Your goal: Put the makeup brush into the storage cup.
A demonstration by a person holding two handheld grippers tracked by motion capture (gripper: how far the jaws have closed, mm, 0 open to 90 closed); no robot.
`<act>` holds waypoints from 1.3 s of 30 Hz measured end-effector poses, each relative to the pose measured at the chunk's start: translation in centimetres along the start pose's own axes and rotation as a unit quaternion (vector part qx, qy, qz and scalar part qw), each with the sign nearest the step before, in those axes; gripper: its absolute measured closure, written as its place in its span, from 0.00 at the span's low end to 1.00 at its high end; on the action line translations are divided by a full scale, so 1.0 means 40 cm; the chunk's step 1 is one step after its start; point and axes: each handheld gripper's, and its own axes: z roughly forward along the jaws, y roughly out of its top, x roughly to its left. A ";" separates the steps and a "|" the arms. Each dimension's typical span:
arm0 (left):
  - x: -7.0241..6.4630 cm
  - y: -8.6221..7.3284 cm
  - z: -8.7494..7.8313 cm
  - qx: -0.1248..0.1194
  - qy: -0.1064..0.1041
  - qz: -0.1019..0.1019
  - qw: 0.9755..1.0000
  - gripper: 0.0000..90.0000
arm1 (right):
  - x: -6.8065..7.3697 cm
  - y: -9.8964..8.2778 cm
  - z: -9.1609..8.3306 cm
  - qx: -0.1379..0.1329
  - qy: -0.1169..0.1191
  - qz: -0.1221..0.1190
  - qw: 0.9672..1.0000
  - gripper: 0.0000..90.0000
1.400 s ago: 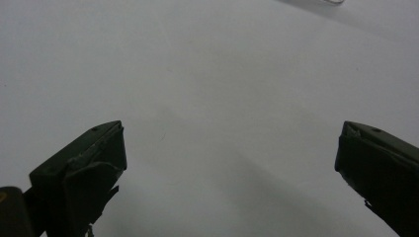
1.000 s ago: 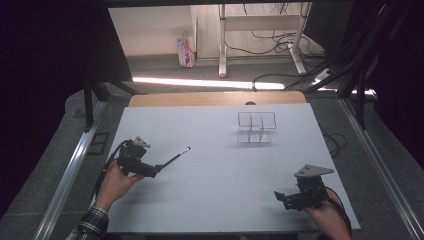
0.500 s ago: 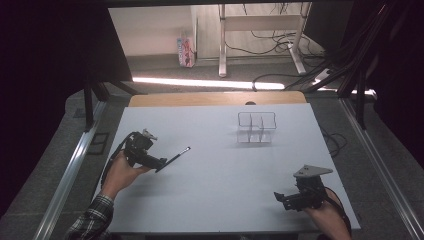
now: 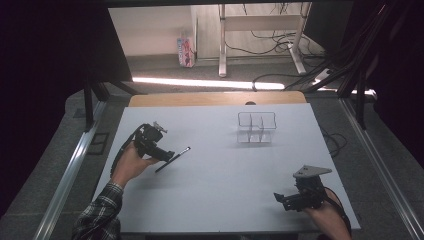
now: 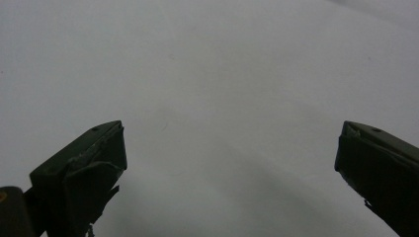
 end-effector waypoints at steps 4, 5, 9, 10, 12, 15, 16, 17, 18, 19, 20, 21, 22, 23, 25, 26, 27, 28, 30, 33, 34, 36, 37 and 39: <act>-0.001 0.018 0.013 0.005 -0.002 0.000 1.000 0.05 | 0.001 0.000 0.001 0.001 0.002 0.000 1.000 0.00; -0.002 0.027 0.019 0.007 -0.005 0.000 1.000 0.05 | 0.001 0.000 0.001 0.001 0.002 0.000 1.000 0.00; -0.005 0.041 0.029 0.011 -0.013 0.005 1.000 0.05 | 0.001 0.000 0.002 0.001 0.002 0.000 1.000 0.00; -0.007 0.045 0.031 0.012 -0.014 0.007 1.000 0.05 | 0.001 0.000 0.002 0.002 0.002 0.000 1.000 0.00; -0.008 0.047 0.033 0.014 -0.014 0.009 1.000 0.05 | 0.001 0.000 0.002 0.002 0.003 0.000 1.000 0.00; -0.013 0.053 0.041 0.016 -0.012 0.015 1.000 0.07 | 0.001 0.000 0.002 0.004 0.004 0.001 1.000 0.00; -0.013 0.053 0.041 0.016 -0.012 0.015 1.000 0.07 | 0.001 0.000 0.002 0.004 0.004 0.001 1.000 0.00; -0.014 0.052 0.046 0.016 -0.013 0.016 1.000 0.08 | 0.001 -0.001 0.002 0.004 0.004 0.001 1.000 0.00; -0.014 0.052 0.046 0.016 -0.013 0.016 1.000 0.10 | 0.001 -0.001 0.002 0.004 0.004 0.001 1.000 0.00; -0.015 0.050 0.052 0.016 -0.013 0.016 1.000 0.11 | 0.001 -0.001 0.002 0.004 0.004 0.001 1.000 0.00; -0.015 0.049 0.056 0.017 -0.012 0.018 1.000 0.12 | 0.000 -0.001 0.002 0.004 0.003 -0.001 1.000 0.00; -0.015 0.049 0.056 0.017 -0.012 0.018 1.000 0.14 | 0.000 -0.001 0.002 0.004 0.003 -0.001 1.000 0.00; -0.015 0.045 0.063 0.019 -0.016 0.020 0.999 0.15 | 0.001 -0.001 0.002 0.005 0.003 -0.001 1.000 0.00; -0.015 0.045 0.063 0.019 -0.016 0.020 0.999 0.16 | 0.001 -0.001 0.002 0.005 0.003 -0.001 1.000 0.00; -0.016 0.040 0.070 0.021 -0.017 0.020 0.999 0.18 | 0.001 -0.001 0.003 0.005 0.002 -0.002 1.000 0.00; -0.016 0.035 0.077 0.022 -0.021 0.021 0.999 0.19 | 0.001 -0.001 0.003 0.005 0.002 -0.002 1.000 0.00; -0.017 0.033 0.080 0.024 -0.022 0.022 0.999 0.20 | 0.001 -0.001 0.003 0.006 0.002 -0.002 1.000 0.00; -0.018 0.031 0.084 0.024 -0.023 0.021 0.999 0.21 | 0.001 -0.001 0.003 0.006 0.002 -0.002 1.000 0.00; -0.018 0.028 0.087 0.026 -0.025 0.023 0.999 0.22 | 0.001 -0.001 0.003 0.006 0.002 -0.002 1.000 0.00; -0.020 0.022 0.094 0.029 -0.028 0.023 0.999 0.24 | 0.001 -0.001 0.004 0.007 0.002 -0.003 1.000 0.00; -0.020 0.020 0.096 0.030 -0.028 0.023 0.999 0.25 | 0.001 -0.001 0.004 0.007 0.002 -0.004 1.000 0.00; -0.019 0.017 0.100 0.034 -0.030 0.025 0.999 0.29 | 0.002 -0.001 0.004 0.008 0.003 -0.003 1.000 0.00; -0.018 0.015 0.103 0.037 -0.032 0.026 0.998 0.31 | 0.003 -0.001 0.004 0.009 0.003 -0.002 1.000 0.00; -0.018 0.013 0.104 0.038 -0.033 0.026 0.998 0.33 | 0.003 -0.001 0.004 0.009 0.003 -0.002 1.000 0.00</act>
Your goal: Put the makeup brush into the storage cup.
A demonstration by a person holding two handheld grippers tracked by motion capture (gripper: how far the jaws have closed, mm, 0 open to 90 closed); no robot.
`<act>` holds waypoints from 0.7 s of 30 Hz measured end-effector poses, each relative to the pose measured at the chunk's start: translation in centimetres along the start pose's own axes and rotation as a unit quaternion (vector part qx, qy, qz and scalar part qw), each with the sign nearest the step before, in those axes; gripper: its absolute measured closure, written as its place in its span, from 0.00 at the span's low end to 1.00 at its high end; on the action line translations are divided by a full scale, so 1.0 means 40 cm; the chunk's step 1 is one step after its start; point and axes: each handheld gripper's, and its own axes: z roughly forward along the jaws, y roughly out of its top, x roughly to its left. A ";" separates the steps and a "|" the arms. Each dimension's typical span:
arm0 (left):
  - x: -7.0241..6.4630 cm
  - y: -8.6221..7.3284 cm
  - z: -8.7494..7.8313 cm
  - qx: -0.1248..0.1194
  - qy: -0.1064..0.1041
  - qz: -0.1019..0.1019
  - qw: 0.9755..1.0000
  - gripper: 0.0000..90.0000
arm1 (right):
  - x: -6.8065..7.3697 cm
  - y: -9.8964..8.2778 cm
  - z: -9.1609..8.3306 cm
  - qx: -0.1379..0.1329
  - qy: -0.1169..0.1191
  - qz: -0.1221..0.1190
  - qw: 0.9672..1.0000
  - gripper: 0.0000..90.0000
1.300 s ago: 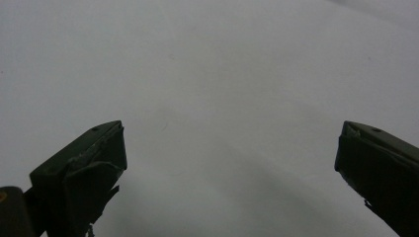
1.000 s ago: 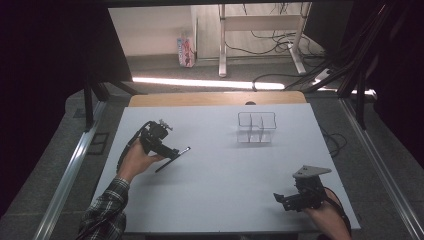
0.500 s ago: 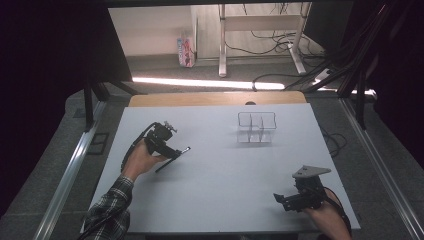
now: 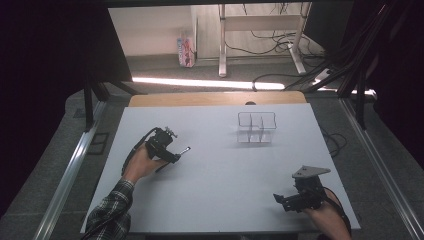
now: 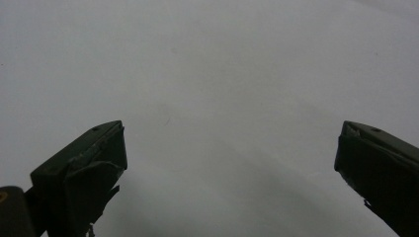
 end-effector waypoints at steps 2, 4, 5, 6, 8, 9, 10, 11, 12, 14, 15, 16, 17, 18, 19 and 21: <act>0.001 -0.005 0.004 0.008 -0.005 0.002 1.000 0.37 | 0.000 0.000 0.000 0.000 0.000 0.000 1.000 0.00; 0.001 -0.007 0.006 0.010 -0.005 0.002 1.000 0.40 | 0.000 0.000 0.000 0.000 0.000 0.000 1.000 0.00; 0.001 -0.009 0.008 0.013 -0.006 0.004 1.000 0.40 | 0.000 0.000 0.000 0.001 0.000 0.000 1.000 0.00; 0.002 -0.012 0.014 0.021 -0.007 0.004 1.000 0.45 | 0.000 0.000 0.001 0.000 0.001 -0.002 1.000 0.00; 0.003 -0.013 0.018 0.025 -0.010 0.004 1.000 0.46 | 0.000 0.000 0.001 0.000 0.001 -0.002 1.000 0.00; 0.003 -0.014 0.022 0.030 -0.012 0.005 0.999 0.48 | 0.001 0.000 0.001 0.000 0.001 -0.002 1.000 0.00; 0.007 -0.015 0.022 0.028 -0.023 -0.001 0.999 0.50 | 0.001 0.000 0.001 0.001 0.001 -0.002 1.000 0.00; 0.007 -0.015 0.022 0.028 -0.023 -0.001 0.999 0.53 | 0.001 0.000 0.001 0.001 0.001 -0.002 1.000 0.00; 0.008 -0.014 0.022 0.029 -0.031 -0.003 0.999 0.53 | 0.001 0.000 0.001 0.001 0.001 -0.002 1.000 0.00; 0.006 -0.011 0.021 0.036 -0.036 -0.006 0.999 0.61 | 0.001 0.000 0.002 0.002 0.001 -0.003 1.000 0.00; 0.006 -0.011 0.021 0.036 -0.036 -0.006 0.999 0.65 | 0.001 0.000 0.003 0.002 0.001 -0.004 1.000 0.00; 0.001 -0.007 0.019 0.044 -0.037 -0.010 0.998 0.68 | 0.002 0.000 0.003 0.003 0.002 -0.004 1.000 0.00; 0.001 -0.007 0.019 0.044 -0.037 -0.010 0.998 0.73 | 0.002 -0.001 0.003 0.004 0.002 -0.004 1.000 0.00; -0.001 -0.003 0.018 0.051 -0.041 -0.012 0.998 0.80 | 0.003 -0.001 0.003 0.005 0.002 -0.003 1.000 0.00; 0.001 -0.003 0.018 0.054 -0.048 -0.017 0.997 0.87 | 0.003 -0.001 0.002 0.005 0.002 -0.003 1.000 0.00; 0.001 -0.003 0.018 0.053 -0.050 -0.020 0.997 0.93 | 0.002 -0.001 0.002 0.004 0.002 -0.005 1.000 0.00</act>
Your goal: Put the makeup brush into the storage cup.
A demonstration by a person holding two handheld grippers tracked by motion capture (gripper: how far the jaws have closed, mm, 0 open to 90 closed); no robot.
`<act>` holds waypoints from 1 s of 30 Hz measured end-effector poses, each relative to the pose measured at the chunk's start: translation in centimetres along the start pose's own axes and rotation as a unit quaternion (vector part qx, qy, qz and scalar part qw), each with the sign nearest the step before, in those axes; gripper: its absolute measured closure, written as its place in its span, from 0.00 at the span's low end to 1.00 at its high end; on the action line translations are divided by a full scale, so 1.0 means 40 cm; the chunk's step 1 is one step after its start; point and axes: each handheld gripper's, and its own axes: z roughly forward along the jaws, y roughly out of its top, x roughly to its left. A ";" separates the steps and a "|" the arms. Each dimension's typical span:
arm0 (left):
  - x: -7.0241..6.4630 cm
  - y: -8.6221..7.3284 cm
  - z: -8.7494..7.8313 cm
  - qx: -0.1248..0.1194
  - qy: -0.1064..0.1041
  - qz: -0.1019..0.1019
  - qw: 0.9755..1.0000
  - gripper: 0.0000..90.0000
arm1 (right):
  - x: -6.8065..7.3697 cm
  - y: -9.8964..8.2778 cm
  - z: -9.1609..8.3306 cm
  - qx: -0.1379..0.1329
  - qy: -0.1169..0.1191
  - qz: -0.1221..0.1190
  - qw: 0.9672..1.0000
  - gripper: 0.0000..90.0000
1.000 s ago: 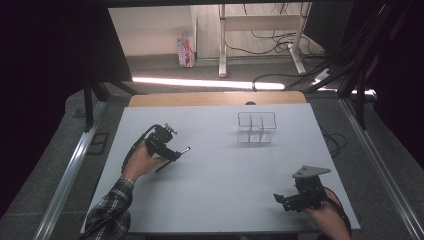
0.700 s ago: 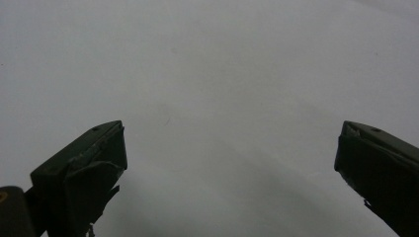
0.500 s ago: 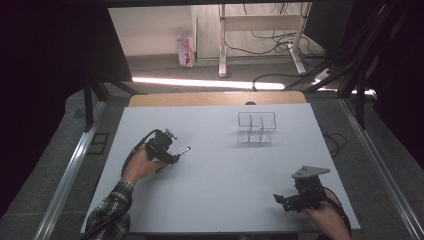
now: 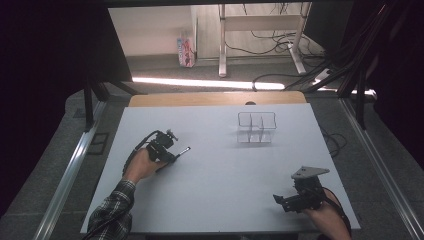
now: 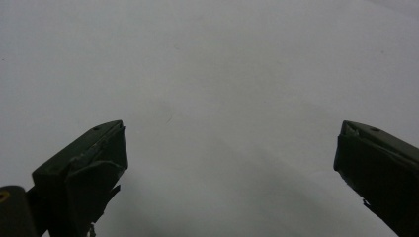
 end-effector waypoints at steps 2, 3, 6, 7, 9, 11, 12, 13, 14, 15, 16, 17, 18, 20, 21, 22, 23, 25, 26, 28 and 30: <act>0.001 0.000 0.000 0.000 -0.002 -0.006 1.000 0.93 | 0.000 0.000 0.000 0.000 0.000 0.000 1.000 0.00; 0.001 -0.001 0.000 -0.001 -0.002 -0.006 1.000 0.93 | 0.000 0.000 0.000 0.000 0.000 0.000 1.000 0.00; -0.003 -0.004 0.000 -0.007 0.003 -0.008 1.000 0.93 | 0.001 0.000 0.000 0.001 0.002 0.000 1.000 0.00; -0.003 -0.005 -0.001 -0.008 0.002 -0.010 1.000 0.94 | 0.001 0.001 0.001 0.002 0.002 0.000 1.000 0.00; -0.002 -0.009 -0.001 -0.013 0.001 -0.012 1.000 0.93 | 0.001 0.001 0.002 0.001 0.002 -0.002 1.000 0.00; -0.001 -0.012 -0.002 -0.019 0.000 -0.012 1.000 0.93 | 0.001 0.000 0.001 0.002 0.002 0.000 1.000 0.00; -0.002 -0.015 -0.004 -0.025 -0.002 -0.011 1.000 0.93 | 0.000 0.001 0.001 0.000 0.002 0.001 1.000 0.00; -0.002 -0.015 -0.004 -0.025 -0.002 -0.011 1.000 0.93 | 0.000 0.001 0.001 0.000 0.002 0.001 1.000 0.00; -0.003 -0.018 -0.007 -0.033 -0.005 -0.011 0.999 0.93 | -0.001 0.001 0.001 0.000 0.001 0.001 1.000 0.00; -0.004 -0.019 -0.008 -0.037 -0.006 -0.009 0.999 0.93 | -0.001 0.000 0.001 -0.001 0.002 0.001 1.000 0.00; -0.006 -0.020 -0.010 -0.042 -0.004 -0.008 0.999 0.93 | -0.001 0.000 0.001 -0.001 0.002 0.002 1.000 0.00; -0.008 -0.021 -0.013 -0.047 -0.003 -0.008 0.999 0.93 | -0.002 0.001 -0.001 -0.005 0.005 0.002 1.000 0.00; -0.009 -0.022 -0.017 -0.052 -0.005 -0.006 0.999 0.93 | -0.002 0.001 -0.001 -0.005 0.005 0.002 1.000 0.00; -0.014 -0.026 -0.023 -0.062 -0.004 -0.002 0.998 0.93 | -0.003 0.002 -0.004 -0.014 0.008 0.008 1.000 0.00; -0.018 -0.027 -0.026 -0.068 -0.007 -0.002 0.998 0.93 | -0.006 0.003 -0.009 -0.022 0.010 0.012 1.000 0.00; -0.021 -0.030 -0.027 -0.072 -0.007 0.001 0.997 0.93 | -0.007 0.003 -0.010 -0.025 0.011 0.017 0.999 0.00; -0.023 -0.031 -0.029 -0.074 -0.007 0.003 0.997 0.93 | -0.007 0.003 -0.010 -0.025 0.011 0.017 0.999 0.00; -0.030 -0.037 -0.030 -0.080 -0.006 0.006 0.997 0.93 | -0.009 0.003 -0.012 -0.029 0.010 0.020 0.999 0.00; -0.030 -0.037 -0.030 -0.080 -0.006 0.006 0.997 0.93 | -0.009 0.003 -0.012 -0.028 0.010 0.021 0.999 0.00; -0.034 -0.042 -0.031 -0.084 -0.002 0.010 0.996 0.93 | -0.009 0.003 -0.011 -0.026 0.009 0.018 0.999 0.00; -0.035 -0.042 -0.033 -0.086 -0.001 0.010 0.996 0.93 | -0.008 0.003 -0.010 -0.027 0.010 0.018 0.999 0.00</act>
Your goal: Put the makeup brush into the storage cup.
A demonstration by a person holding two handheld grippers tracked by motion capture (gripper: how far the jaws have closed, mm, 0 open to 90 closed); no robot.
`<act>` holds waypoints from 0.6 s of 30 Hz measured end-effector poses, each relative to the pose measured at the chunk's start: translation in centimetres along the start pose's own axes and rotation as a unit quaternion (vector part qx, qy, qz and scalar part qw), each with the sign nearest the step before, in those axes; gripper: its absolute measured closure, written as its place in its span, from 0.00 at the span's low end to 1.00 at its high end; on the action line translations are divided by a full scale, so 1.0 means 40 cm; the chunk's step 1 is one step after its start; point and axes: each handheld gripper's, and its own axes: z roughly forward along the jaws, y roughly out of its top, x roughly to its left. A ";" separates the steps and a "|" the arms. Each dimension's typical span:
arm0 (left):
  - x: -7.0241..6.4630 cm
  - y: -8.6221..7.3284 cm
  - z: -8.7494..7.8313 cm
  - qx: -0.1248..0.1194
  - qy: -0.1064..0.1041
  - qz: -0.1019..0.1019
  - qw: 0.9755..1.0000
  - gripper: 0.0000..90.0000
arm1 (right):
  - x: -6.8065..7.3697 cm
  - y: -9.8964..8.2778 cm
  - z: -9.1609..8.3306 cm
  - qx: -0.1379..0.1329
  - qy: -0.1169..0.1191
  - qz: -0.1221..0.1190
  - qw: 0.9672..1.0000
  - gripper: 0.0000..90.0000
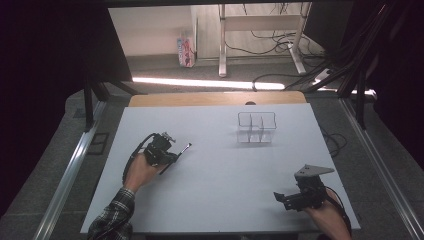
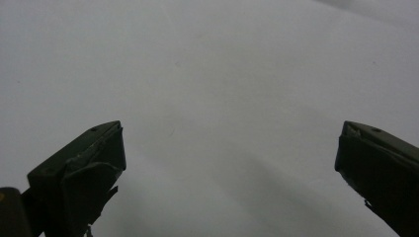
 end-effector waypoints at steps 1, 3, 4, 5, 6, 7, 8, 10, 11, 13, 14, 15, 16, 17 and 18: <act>-0.001 -0.001 -0.002 -0.004 -0.001 -0.001 1.000 0.93 | 0.001 0.000 0.000 0.001 0.001 0.001 1.000 0.00; -0.002 -0.001 -0.008 -0.011 0.000 -0.001 1.000 0.93 | 0.001 0.000 0.000 0.002 0.001 0.000 1.000 0.00; -0.004 -0.002 -0.011 -0.015 0.000 -0.002 1.000 0.93 | 0.001 0.000 0.000 0.002 0.001 0.000 1.000 0.00; -0.005 -0.003 -0.015 -0.020 -0.001 0.001 1.000 0.93 | 0.001 0.000 -0.001 0.000 0.001 -0.001 1.000 0.00; -0.005 -0.003 -0.015 -0.020 -0.001 0.001 1.000 0.93 | 0.001 0.000 -0.001 0.000 0.001 -0.001 1.000 0.00; -0.009 -0.006 -0.019 -0.026 0.000 0.001 1.000 0.93 | 0.002 0.001 -0.001 0.000 0.002 -0.001 1.000 0.00; -0.011 -0.007 -0.020 -0.028 -0.002 0.000 1.000 0.93 | 0.002 0.001 -0.001 -0.001 0.002 -0.001 1.000 0.00; -0.013 -0.009 -0.021 -0.030 -0.001 0.001 1.000 0.93 | 0.002 0.001 -0.002 -0.002 0.003 -0.003 1.000 0.00; -0.015 -0.010 -0.022 -0.031 0.000 0.001 1.000 0.93 | 0.003 0.001 -0.002 -0.004 0.005 -0.002 1.000 0.00; -0.021 -0.015 -0.025 -0.037 0.001 0.003 0.999 0.93 | 0.004 0.002 -0.005 -0.013 0.012 -0.006 1.000 0.00; -0.022 -0.017 -0.028 -0.039 0.003 0.005 0.999 0.93 | 0.005 0.003 -0.006 -0.016 0.013 -0.005 1.000 0.00; -0.024 -0.019 -0.032 -0.044 0.004 0.005 0.999 0.93 | 0.005 0.003 -0.007 -0.020 0.014 -0.008 1.000 0.00; -0.024 -0.019 -0.032 -0.044 0.004 0.005 0.999 0.93 | 0.006 0.004 -0.009 -0.023 0.014 -0.008 1.000 0.00; -0.028 -0.024 -0.041 -0.055 0.004 0.004 0.998 0.93 | 0.006 0.004 -0.011 -0.025 0.015 -0.008 1.000 0.00; -0.028 -0.024 -0.041 -0.055 0.004 0.004 0.998 0.93 | 0.006 0.004 -0.011 -0.025 0.015 -0.008 1.000 0.00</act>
